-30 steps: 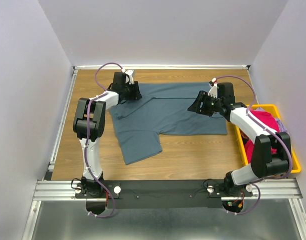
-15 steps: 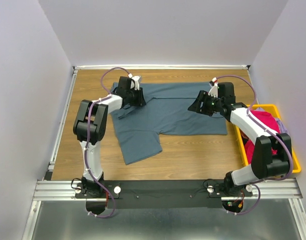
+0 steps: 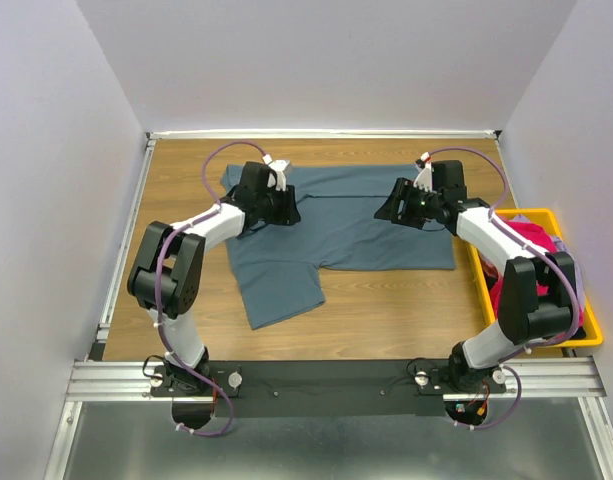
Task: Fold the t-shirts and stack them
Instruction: Fold the tshirt
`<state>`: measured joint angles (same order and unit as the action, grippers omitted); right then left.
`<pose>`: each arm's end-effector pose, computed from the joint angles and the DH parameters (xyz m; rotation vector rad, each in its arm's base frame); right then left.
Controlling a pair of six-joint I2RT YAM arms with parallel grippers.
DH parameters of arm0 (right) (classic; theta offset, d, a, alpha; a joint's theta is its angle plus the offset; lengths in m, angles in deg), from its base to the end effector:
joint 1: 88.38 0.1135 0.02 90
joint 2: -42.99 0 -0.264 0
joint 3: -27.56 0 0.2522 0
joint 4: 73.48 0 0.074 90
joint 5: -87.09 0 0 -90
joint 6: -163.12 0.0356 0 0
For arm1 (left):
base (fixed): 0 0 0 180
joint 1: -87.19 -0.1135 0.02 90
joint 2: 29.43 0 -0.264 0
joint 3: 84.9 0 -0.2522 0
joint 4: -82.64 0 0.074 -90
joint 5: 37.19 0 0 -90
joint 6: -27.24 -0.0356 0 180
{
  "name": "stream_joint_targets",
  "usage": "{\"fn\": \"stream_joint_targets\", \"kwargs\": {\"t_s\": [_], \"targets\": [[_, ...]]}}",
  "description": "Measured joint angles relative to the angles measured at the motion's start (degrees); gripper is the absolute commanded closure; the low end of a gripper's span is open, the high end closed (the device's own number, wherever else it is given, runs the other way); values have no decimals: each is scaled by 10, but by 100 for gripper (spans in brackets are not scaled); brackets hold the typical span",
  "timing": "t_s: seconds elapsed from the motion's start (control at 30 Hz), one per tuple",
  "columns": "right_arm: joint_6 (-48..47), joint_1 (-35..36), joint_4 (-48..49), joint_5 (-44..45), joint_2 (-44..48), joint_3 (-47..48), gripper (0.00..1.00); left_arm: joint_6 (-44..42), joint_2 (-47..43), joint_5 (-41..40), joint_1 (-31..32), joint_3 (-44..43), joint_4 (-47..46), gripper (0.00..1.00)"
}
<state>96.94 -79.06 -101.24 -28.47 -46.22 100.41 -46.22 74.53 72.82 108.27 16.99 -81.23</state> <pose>0.3276 0.0693 0.2326 0.0736 2.3864 0.8036 0.3600 -0.1518 0.1879 0.2782 2.3458 -0.7315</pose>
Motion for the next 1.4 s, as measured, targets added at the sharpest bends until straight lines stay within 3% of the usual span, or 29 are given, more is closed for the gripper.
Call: {"fn": "stream_joint_targets", "kwargs": {"t_s": [0.2,0.37,0.5,0.73,1.4], "targets": [[-5,0,-3,-2,-9,7,31,-24,13,-59,-43,-83,14,48],[-10,0,-5,-2,-9,7,31,-46,98,-74,-77,-202,18,59],[-12,0,-6,-2,-3,0,31,-54,161,-74,-82,-253,31,61],[-14,0,-10,-2,27,-24,31,-58,214,-71,-87,-278,51,61],[-14,0,-14,-2,41,-37,31,-56,226,-47,-94,-278,59,62]]}}
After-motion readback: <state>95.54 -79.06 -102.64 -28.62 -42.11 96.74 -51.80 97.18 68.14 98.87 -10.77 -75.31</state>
